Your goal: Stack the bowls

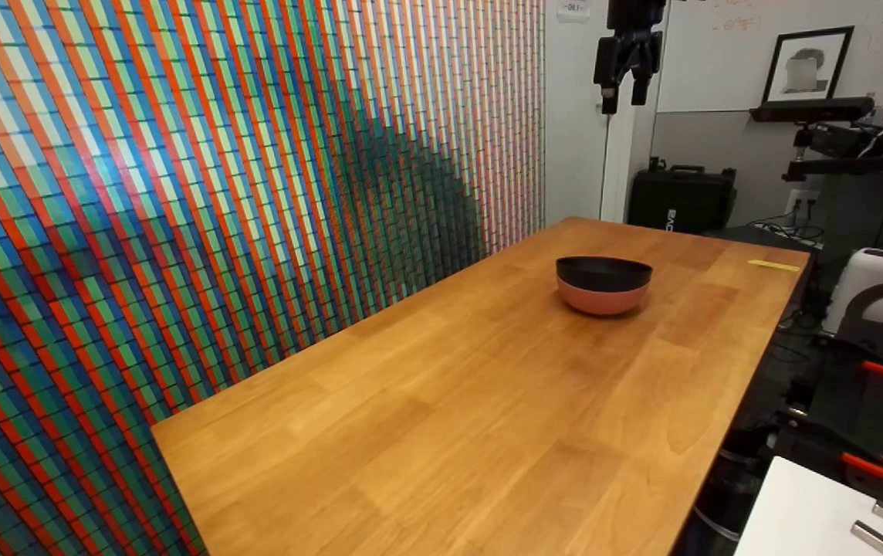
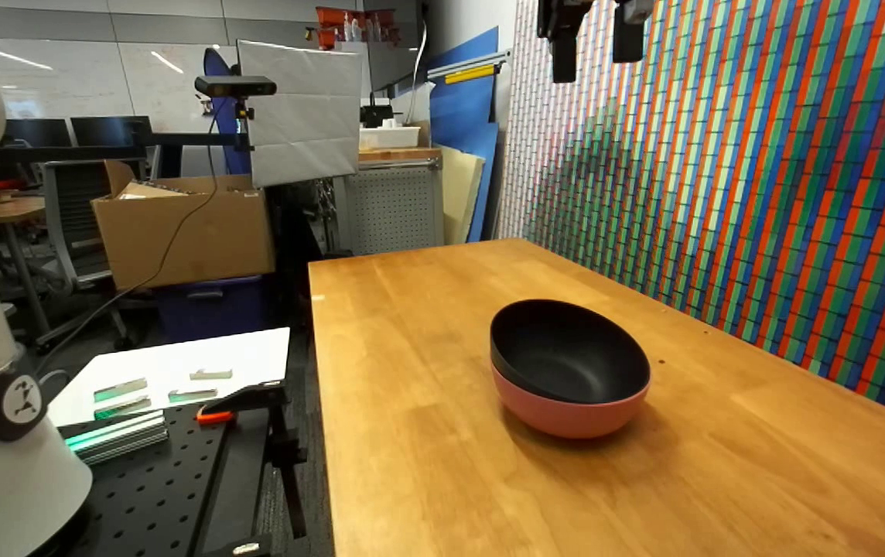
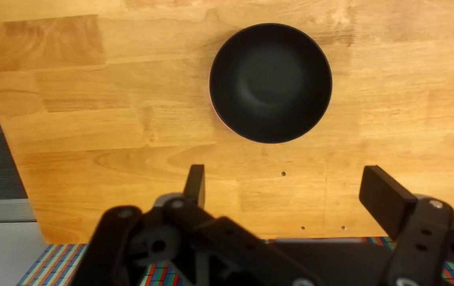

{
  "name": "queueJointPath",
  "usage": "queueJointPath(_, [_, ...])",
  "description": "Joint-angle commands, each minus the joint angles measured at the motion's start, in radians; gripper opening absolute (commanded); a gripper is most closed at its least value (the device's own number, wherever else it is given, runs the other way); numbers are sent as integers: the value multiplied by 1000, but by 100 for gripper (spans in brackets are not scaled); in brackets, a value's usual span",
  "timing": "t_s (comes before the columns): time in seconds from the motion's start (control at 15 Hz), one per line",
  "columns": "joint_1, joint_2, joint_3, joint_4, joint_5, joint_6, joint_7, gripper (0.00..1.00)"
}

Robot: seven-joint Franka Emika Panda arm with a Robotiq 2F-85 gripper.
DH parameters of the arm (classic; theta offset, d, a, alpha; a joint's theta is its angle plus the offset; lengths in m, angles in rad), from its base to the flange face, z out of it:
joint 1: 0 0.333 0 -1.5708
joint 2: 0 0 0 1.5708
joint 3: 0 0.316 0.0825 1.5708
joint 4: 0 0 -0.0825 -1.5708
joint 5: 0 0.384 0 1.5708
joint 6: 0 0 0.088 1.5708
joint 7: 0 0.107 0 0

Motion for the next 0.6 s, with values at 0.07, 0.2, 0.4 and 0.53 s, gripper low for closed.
queueJointPath(0.07, [6,12,7,14,0,-3,0,100])
queueJointPath(0.2, [8,21,8,19,0,-3,0,100])
queueJointPath(0.4, [8,26,8,22,0,-3,0,100])
queueJointPath(0.53, [8,26,8,22,0,-3,0,100])
